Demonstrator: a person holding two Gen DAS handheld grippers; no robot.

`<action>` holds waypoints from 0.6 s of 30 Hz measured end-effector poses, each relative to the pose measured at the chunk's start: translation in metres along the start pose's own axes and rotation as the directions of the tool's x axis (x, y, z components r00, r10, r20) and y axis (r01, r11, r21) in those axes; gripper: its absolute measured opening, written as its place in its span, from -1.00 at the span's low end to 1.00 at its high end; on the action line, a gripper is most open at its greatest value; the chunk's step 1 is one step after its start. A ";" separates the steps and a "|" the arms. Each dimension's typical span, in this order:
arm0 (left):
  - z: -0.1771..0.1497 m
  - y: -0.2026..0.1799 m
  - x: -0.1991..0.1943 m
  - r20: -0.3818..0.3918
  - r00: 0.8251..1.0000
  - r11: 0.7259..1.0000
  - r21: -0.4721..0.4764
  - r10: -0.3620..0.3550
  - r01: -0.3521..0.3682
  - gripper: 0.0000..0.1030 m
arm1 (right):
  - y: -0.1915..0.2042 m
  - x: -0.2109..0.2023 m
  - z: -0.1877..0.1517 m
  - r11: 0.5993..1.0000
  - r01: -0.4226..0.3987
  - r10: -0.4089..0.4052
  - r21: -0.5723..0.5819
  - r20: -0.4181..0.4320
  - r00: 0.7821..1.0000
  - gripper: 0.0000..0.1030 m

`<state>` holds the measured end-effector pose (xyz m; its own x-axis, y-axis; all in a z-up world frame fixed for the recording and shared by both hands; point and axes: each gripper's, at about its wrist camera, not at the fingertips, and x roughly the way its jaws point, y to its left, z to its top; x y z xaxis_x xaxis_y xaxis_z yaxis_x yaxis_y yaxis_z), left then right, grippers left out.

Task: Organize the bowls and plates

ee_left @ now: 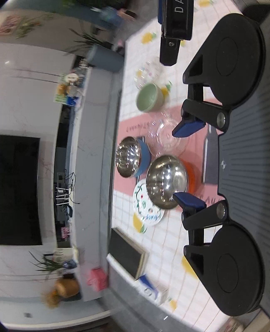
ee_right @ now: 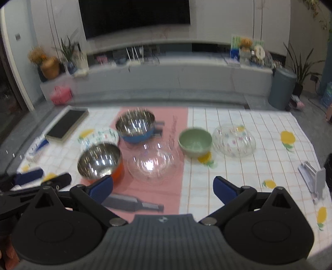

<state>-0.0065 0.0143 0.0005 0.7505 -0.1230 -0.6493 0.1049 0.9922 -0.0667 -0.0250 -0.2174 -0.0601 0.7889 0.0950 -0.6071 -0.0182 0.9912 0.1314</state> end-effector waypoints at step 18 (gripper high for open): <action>0.000 0.080 0.043 0.067 0.998 0.981 -0.192 0.016 -0.003 -0.40 | 0.042 0.098 -0.011 0.986 -0.142 0.144 -0.086 0.015 0.989 0.17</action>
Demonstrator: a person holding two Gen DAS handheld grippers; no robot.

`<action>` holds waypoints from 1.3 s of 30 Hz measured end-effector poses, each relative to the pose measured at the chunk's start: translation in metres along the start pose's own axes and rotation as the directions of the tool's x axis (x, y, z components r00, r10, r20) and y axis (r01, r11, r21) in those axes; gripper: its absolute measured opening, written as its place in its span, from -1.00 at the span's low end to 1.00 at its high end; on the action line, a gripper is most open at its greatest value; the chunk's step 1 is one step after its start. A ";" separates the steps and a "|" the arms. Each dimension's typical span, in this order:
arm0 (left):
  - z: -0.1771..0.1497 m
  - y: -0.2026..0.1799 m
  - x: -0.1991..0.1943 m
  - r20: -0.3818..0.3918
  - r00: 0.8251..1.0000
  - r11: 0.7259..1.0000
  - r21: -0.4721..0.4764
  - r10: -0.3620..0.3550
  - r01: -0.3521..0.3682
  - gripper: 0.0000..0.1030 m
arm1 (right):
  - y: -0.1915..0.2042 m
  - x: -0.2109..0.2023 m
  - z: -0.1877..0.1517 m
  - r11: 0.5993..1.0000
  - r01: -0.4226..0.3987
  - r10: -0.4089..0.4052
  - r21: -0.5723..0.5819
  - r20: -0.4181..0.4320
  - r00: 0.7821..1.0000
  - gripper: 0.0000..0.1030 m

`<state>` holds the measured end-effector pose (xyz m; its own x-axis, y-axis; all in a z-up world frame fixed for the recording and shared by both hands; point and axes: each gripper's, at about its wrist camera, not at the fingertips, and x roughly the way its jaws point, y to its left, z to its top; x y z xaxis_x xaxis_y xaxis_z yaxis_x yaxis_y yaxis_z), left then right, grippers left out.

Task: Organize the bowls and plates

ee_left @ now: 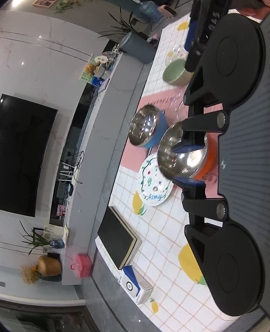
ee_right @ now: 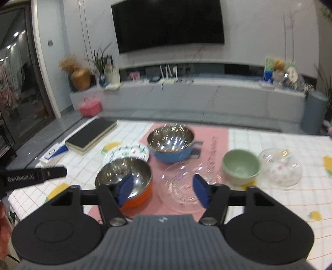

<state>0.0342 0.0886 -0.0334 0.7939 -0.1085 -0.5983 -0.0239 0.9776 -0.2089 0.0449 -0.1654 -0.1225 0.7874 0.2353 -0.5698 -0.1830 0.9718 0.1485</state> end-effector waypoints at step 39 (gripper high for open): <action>0.003 0.023 0.071 -0.269 0.963 0.997 -0.063 0.032 -0.051 -0.87 | 0.020 0.099 0.002 0.986 -0.021 0.065 0.167 -0.266 0.962 -0.83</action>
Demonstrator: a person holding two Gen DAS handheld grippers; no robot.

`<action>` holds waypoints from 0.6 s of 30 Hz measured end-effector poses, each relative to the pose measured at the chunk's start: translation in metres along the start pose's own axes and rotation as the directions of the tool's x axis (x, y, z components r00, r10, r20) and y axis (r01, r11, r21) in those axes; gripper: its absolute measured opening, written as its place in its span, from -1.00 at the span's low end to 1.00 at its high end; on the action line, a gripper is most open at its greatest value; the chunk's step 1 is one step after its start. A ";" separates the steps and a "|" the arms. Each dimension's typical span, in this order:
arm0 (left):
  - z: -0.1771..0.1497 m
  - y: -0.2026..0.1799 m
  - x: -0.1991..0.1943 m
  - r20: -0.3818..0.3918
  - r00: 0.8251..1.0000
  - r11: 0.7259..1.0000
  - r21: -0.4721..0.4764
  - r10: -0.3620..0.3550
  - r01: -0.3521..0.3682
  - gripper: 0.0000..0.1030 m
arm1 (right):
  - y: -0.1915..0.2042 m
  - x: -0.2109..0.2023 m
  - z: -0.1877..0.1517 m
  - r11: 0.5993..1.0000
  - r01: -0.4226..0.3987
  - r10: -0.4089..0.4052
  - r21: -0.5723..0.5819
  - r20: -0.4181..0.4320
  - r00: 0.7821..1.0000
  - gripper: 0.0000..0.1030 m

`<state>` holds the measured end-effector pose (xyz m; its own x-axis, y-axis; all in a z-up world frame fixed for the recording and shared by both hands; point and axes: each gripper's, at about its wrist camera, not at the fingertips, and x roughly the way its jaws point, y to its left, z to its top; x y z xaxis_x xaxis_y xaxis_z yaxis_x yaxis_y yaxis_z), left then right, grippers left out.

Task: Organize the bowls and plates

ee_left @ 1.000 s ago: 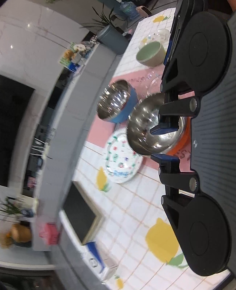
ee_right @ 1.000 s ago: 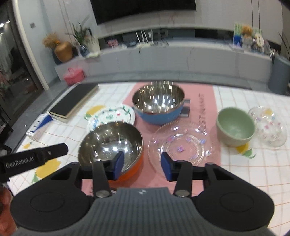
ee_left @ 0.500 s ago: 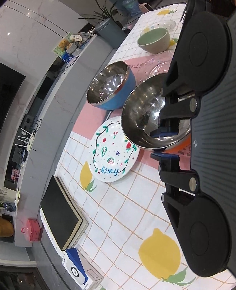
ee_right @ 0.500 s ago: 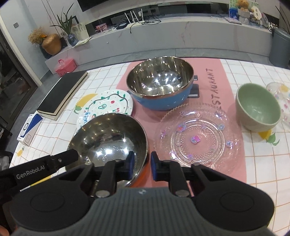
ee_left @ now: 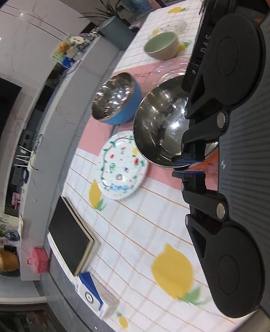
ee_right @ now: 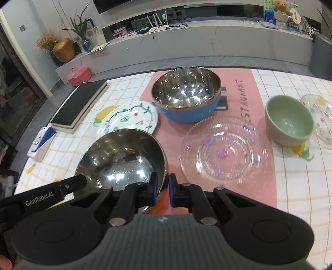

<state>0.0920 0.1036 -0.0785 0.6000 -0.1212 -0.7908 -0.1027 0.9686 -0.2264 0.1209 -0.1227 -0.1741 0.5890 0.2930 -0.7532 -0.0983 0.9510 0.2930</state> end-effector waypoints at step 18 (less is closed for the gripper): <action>-0.066 -0.001 -0.051 -0.038 0.999 0.999 0.042 0.029 -0.028 -0.90 | -0.007 -0.057 -0.084 0.999 -0.045 0.047 0.023 -0.088 0.995 -0.81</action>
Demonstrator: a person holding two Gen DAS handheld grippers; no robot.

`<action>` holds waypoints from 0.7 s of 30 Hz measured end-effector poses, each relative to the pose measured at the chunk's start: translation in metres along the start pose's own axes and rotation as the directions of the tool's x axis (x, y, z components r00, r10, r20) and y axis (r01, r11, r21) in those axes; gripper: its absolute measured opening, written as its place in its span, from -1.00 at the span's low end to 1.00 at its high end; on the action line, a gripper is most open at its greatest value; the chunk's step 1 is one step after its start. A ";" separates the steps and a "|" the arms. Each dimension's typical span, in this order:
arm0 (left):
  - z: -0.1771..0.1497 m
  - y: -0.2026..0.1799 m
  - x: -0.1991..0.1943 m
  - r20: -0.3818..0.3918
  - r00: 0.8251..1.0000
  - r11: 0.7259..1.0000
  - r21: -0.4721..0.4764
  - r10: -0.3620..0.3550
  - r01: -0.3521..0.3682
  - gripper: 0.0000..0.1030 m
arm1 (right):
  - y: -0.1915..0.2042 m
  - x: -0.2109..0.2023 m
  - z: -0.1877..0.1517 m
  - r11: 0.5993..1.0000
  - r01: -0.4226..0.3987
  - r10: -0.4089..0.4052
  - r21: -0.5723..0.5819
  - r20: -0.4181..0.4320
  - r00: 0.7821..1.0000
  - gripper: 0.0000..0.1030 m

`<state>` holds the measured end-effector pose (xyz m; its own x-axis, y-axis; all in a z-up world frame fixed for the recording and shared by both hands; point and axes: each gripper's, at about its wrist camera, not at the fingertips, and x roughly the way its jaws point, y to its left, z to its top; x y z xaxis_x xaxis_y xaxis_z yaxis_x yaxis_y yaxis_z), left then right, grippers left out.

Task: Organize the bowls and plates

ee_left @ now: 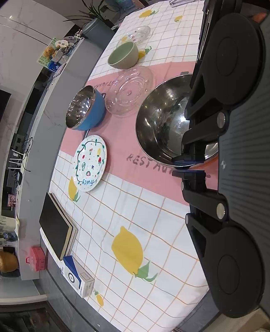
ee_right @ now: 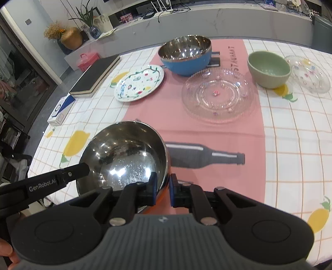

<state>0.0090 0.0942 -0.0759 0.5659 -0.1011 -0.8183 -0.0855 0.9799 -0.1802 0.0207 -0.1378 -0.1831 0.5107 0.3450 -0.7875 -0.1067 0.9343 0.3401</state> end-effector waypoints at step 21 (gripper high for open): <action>-0.012 0.004 0.012 -0.046 0.999 1.000 -0.006 0.008 -0.008 -0.92 | -0.004 0.009 -0.011 1.000 0.015 -0.014 0.012 -0.032 0.999 -0.81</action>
<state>0.0056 0.0947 -0.0934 0.5268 -0.1014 -0.8439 -0.0949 0.9796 -0.1769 0.0167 -0.1372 -0.1974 0.4849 0.3343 -0.8082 -0.0889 0.9381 0.3347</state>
